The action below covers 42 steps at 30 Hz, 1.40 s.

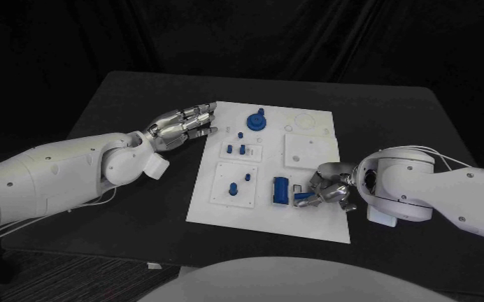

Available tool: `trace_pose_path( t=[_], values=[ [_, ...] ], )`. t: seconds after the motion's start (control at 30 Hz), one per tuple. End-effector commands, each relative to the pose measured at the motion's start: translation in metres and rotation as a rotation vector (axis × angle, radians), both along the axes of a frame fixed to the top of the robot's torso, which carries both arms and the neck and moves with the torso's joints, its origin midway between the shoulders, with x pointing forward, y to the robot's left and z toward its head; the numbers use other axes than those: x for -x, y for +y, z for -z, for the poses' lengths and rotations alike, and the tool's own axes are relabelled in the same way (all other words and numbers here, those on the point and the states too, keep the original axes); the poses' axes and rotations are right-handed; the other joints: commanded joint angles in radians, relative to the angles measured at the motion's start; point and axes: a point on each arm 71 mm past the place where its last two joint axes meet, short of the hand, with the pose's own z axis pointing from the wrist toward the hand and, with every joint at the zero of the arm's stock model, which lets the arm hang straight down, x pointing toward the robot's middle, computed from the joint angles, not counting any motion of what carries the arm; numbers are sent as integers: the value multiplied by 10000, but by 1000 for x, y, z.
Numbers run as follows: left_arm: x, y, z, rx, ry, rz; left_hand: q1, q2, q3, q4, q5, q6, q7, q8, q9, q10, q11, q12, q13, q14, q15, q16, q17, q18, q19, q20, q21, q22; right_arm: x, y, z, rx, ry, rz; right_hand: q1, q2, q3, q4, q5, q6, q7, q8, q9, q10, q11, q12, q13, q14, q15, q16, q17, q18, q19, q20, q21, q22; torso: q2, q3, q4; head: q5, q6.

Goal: Assemble the parts on the task board

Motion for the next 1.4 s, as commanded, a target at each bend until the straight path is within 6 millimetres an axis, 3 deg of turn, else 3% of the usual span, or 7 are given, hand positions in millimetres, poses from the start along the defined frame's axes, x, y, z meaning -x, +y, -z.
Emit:
trace_pose_path(
  t=[0.03,0.97,1.4],
  values=[
    [1,-2,0,155,14,94,34,69,5,-48,62,-22,10,31,10,-18,76,47,9,-5,69,60,14,30,45,-8,48,-8,0,0,-1,-332,-75,185,274,78,112,-91,330,-71,10,-122,-69,1039,-42,26,2629,578,-66,-14,-2,187,-4,-75,-56,885,1,0,1,17,0],
    [2,-1,1,73,132,128,23,77,11,-52,55,-5,-6,38,13,-11,91,62,12,1,73,66,16,30,51,-6,52,-5,-5,-6,-19,-1579,-592,1023,688,261,227,-180,563,-266,91,-509,-254,1039,22,26,2629,581,-21,-18,0,198,-31,-41,-191,870,2,-3,7,98,0],
    [2,-3,1,68,160,165,19,81,14,-52,53,7,-1,43,15,-11,90,63,12,2,74,67,17,30,57,-6,55,2,-11,-6,-17,-1418,-454,1099,745,316,248,-156,693,-343,118,-579,-282,1039,47,26,2629,576,1,-30,-29,206,-39,-23,-252,861,1,-1,1,86,0]
  ],
)
